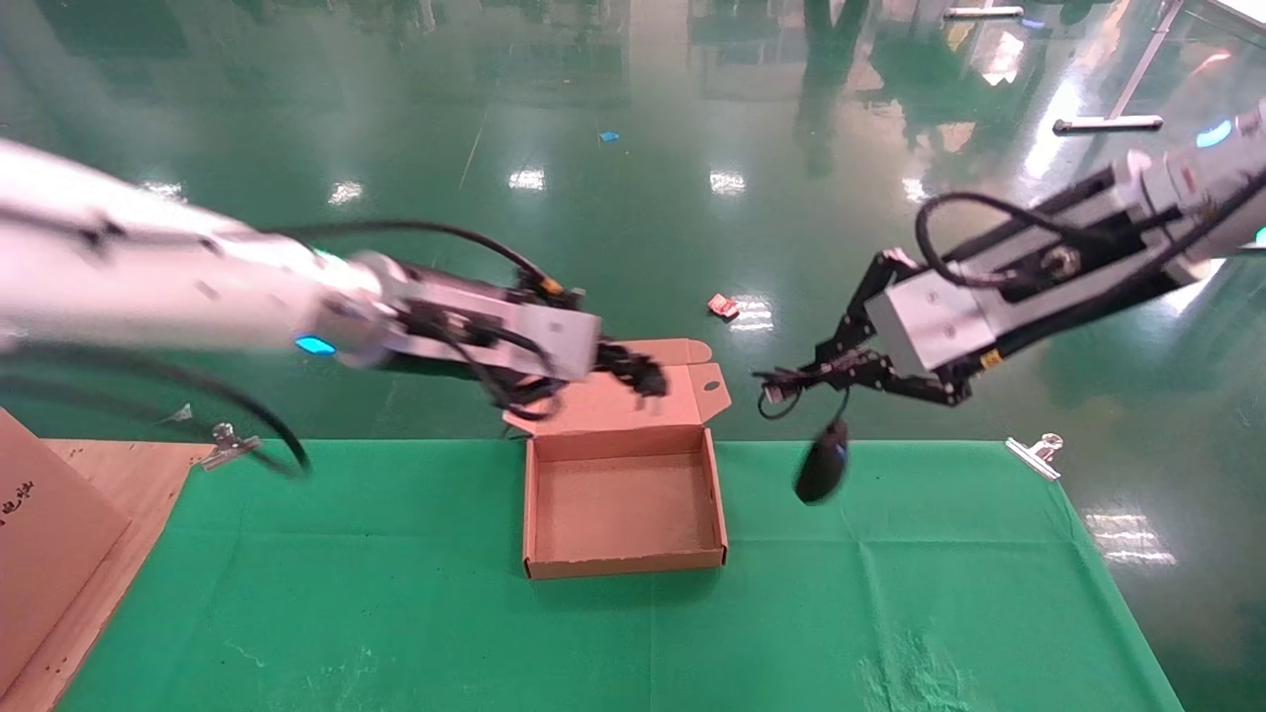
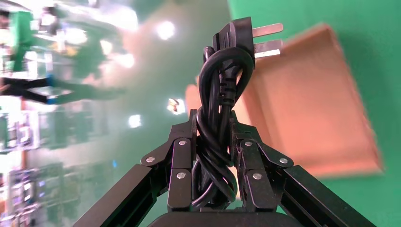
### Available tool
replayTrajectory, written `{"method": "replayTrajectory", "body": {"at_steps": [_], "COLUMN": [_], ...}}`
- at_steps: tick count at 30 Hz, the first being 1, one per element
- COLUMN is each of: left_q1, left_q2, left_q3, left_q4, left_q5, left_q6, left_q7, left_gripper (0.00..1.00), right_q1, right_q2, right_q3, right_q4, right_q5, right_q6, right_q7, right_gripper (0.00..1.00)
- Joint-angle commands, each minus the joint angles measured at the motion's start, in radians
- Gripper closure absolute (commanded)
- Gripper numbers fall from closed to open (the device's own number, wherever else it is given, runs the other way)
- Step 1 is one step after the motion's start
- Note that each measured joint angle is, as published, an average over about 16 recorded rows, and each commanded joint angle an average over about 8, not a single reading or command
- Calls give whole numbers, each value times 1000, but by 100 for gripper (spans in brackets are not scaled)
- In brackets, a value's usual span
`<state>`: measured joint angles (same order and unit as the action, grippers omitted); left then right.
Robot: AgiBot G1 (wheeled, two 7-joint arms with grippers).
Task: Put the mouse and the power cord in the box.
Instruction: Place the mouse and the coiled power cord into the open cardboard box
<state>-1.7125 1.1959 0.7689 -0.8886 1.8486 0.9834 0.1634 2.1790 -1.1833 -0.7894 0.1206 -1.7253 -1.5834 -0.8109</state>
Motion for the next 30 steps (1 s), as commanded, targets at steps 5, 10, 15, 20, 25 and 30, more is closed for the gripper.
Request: {"method": "replayTrajectory", "body": {"at_steps": [5,10,15,20,25,30], "left_q1": [183,236,258,266,260,246], "left_q2": [71,151,175,176,173,172], "left_q3": [-8,26,104,191,254,291], "left_q4": [-31,110,210,235,244,266], "left_q5": [82,94,33,-77,-195,-290], "left_q6": [-301,-439,-556,-599,-580,-567], "left_q7": [-67,-44,-11,-6,13,61], "left_gripper": [100,100,100,100,64,4], "right_q1": [-40,-68,-84,-86,-92,-102], "right_q2": [30,56,81,96,96,89], "right_q3": [-4,-2,-2,-5,-9,-11], "right_q4": [-17,-30,-41,-48,-53,-58], "right_q5": [15,30,42,48,49,50], "right_q6": [1,1,-1,3,11,12], "right_q7": [-29,-54,-74,-87,-93,-97], "right_gripper": [100,100,100,100,100,100]}}
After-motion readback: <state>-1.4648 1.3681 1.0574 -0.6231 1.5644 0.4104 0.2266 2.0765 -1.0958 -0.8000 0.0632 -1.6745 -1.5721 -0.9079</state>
